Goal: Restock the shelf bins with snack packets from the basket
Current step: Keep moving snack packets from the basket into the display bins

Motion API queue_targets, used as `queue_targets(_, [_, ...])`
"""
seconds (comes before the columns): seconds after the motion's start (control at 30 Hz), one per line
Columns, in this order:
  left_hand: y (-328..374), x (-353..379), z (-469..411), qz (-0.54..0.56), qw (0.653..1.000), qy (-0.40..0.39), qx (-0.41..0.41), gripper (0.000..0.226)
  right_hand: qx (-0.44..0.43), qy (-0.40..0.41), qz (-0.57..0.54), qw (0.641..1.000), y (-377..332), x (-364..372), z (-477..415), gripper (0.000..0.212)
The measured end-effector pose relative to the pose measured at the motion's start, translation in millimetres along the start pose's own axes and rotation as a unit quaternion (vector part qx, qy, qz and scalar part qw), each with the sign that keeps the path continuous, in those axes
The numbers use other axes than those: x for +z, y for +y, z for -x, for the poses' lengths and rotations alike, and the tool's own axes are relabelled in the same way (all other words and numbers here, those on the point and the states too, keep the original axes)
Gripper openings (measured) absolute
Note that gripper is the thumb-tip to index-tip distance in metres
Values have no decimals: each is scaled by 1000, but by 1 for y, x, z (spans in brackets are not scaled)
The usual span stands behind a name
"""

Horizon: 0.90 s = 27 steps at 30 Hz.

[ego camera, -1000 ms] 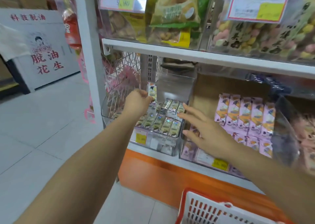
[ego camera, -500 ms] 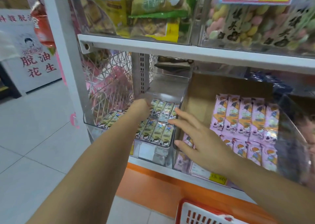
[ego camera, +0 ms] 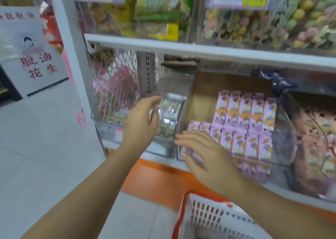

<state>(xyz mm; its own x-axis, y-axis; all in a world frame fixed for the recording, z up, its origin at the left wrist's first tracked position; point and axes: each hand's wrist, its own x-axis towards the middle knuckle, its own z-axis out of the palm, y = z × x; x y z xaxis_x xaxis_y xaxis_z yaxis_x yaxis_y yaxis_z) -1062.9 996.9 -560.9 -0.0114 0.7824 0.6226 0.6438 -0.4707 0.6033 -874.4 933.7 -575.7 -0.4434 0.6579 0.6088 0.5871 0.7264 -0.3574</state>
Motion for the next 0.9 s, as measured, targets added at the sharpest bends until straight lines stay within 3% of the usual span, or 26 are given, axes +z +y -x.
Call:
queue_targets(0.07, [9, -6, 51, 56, 997, 34, 49, 28, 11, -17, -17, 1000, -3, 5, 35, 22])
queue_targets(0.17, [1, 12, 132, 53, 999, 1, 1, 27, 105, -129, -15, 986, 9, 13, 94, 21])
queue_targets(0.23, [-11, 34, 177, 49, 994, -74, -57, 30, 180, -213, -4, 960, 23, 20, 131, 17])
queue_targets(0.33, [-28, 67, 225, 20, 962, -228, -151, 32, 259, -298, 14, 919, 44, 25, 172, 18])
queue_targets(0.43, [-33, 88, 251, 37, 936, -292, -193, 39, 327, -370, 33, 869, 62, 32, 205, 19])
queue_targets(0.6, [-32, 102, 262, 61, 939, -253, -225, 36, 431, -448, -4, 783, 88, 63, 243, 32])
queue_targets(0.7, [-34, 103, 265, 58, 939, -250, -231, 37, 475, -509, -33, 718, 92, 93, 260, 24])
queue_targets(0.77, [-33, 103, 266, 57, 936, -253, -239, 37, 479, -509, -33, 714, 91, 113, 274, 20])
queue_targets(0.9, [-32, 101, 265, 61, 931, -249, -260, 38, 521, -437, -26, 733, 89, 141, 286, 31])
